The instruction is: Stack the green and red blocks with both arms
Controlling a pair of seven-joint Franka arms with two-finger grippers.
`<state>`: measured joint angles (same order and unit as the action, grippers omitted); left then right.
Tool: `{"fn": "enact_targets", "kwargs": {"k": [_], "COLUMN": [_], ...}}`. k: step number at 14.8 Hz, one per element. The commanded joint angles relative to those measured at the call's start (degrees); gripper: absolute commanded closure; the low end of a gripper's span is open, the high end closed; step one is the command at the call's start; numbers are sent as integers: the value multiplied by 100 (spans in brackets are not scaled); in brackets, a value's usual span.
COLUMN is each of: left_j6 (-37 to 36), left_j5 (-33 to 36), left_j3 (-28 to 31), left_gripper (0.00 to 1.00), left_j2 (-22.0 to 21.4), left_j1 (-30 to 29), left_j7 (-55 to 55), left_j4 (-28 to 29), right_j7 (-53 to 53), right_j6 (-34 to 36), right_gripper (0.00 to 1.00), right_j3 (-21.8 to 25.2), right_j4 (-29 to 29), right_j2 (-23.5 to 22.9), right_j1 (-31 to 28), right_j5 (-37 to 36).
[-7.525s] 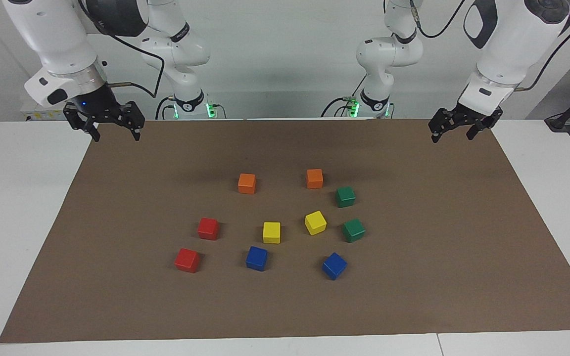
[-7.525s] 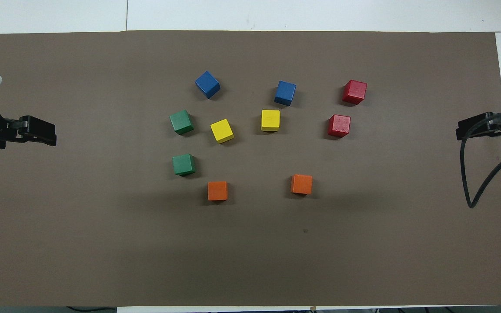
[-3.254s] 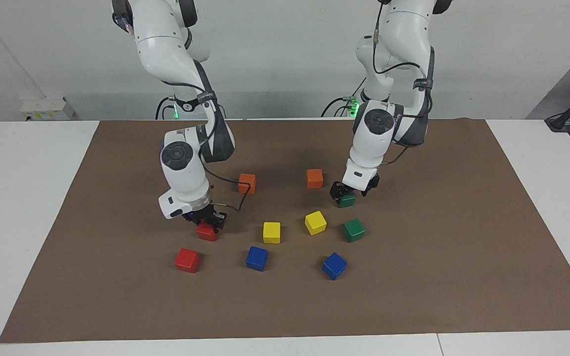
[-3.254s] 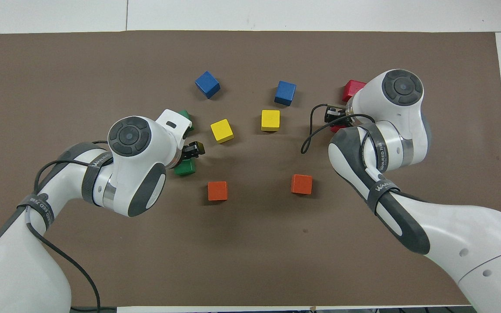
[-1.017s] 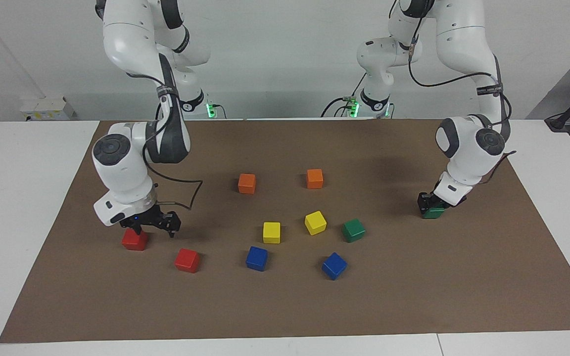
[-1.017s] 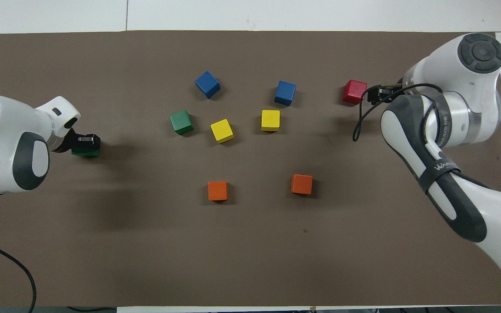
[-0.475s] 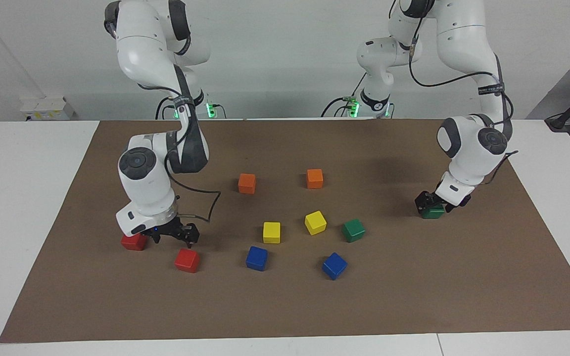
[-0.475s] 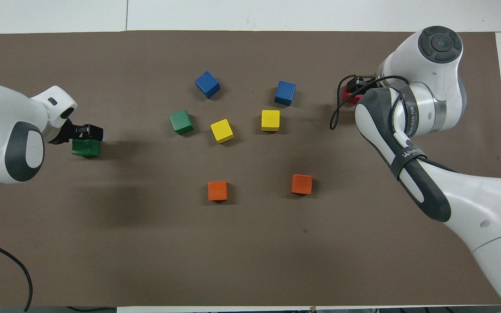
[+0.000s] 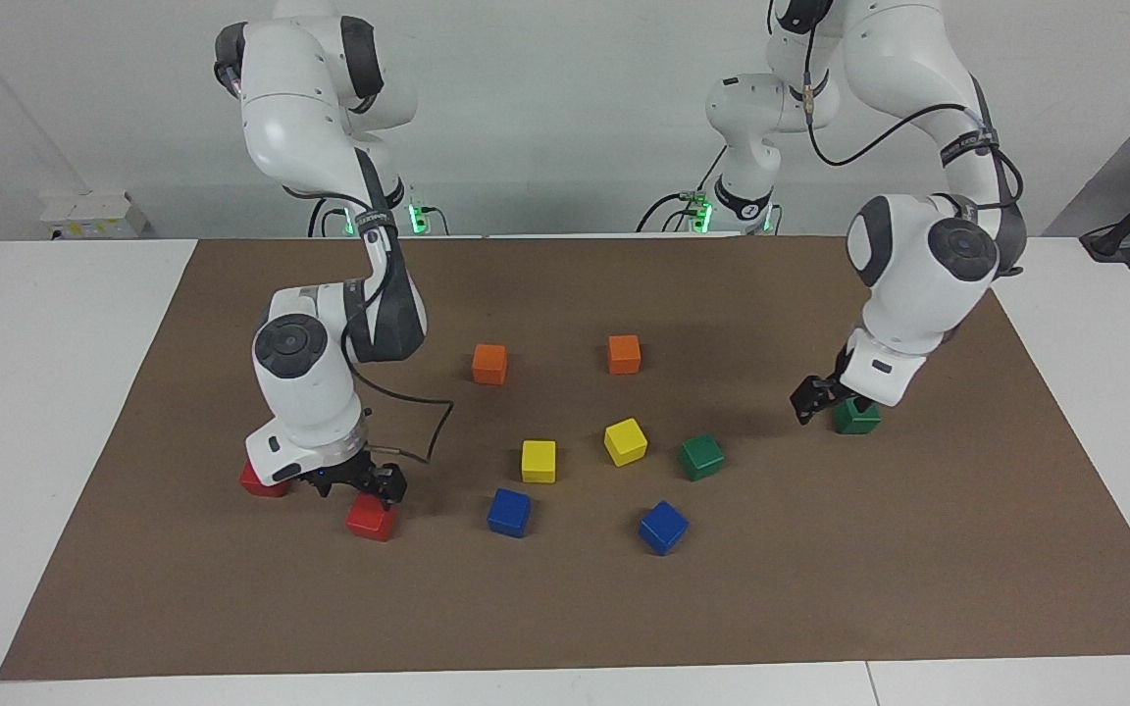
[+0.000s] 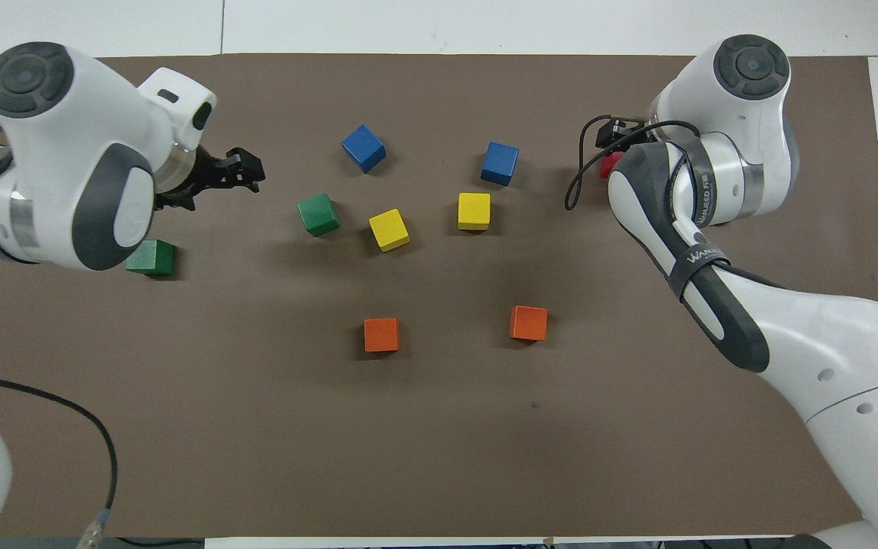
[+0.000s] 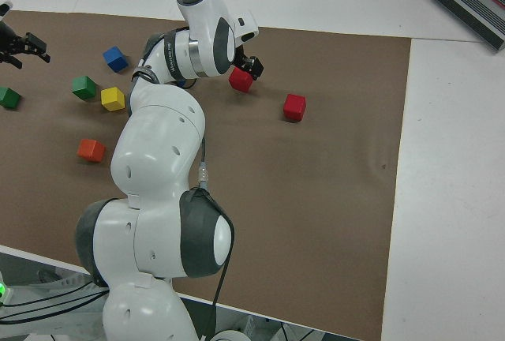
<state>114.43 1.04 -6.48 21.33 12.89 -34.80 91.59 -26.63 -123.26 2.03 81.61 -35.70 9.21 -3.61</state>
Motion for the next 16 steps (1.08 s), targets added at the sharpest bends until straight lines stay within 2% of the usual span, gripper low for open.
{"fn": "enact_targets", "kwargs": {"k": [1,3,5,9,12,16], "left_j6": [455,781,966,1431,1521,1933], "left_j5": [333,423,423,423,432,467], "left_j3": [112,112,112,112,112,112], "left_gripper": [0,0,0,0,0,0], "left_j2": [530,504,513,548,557,513], "left_j1": [284,293,311,390,425,478], "left_j7": [-668,-695,-930,-1257,-1310,-1328], "left_j4": [-222,113,289,543,623,1027], "right_j7": [-596,-677,-677,-651,-659,-668], "right_j6": [275,565,531,330,162,-14], "right_gripper": [0,0,0,0,0,0], "right_j3": [-28,-19,-10,-36,-45,-45], "right_j4": [-820,-1260,-1279,-1157,-876,-534], "right_j2": [-515,-762,-824,-798,-754,-623], "right_j1": [46,116,108,28,28,29], "right_j5": [-114,-140,-158,-306,-246,-228]}}
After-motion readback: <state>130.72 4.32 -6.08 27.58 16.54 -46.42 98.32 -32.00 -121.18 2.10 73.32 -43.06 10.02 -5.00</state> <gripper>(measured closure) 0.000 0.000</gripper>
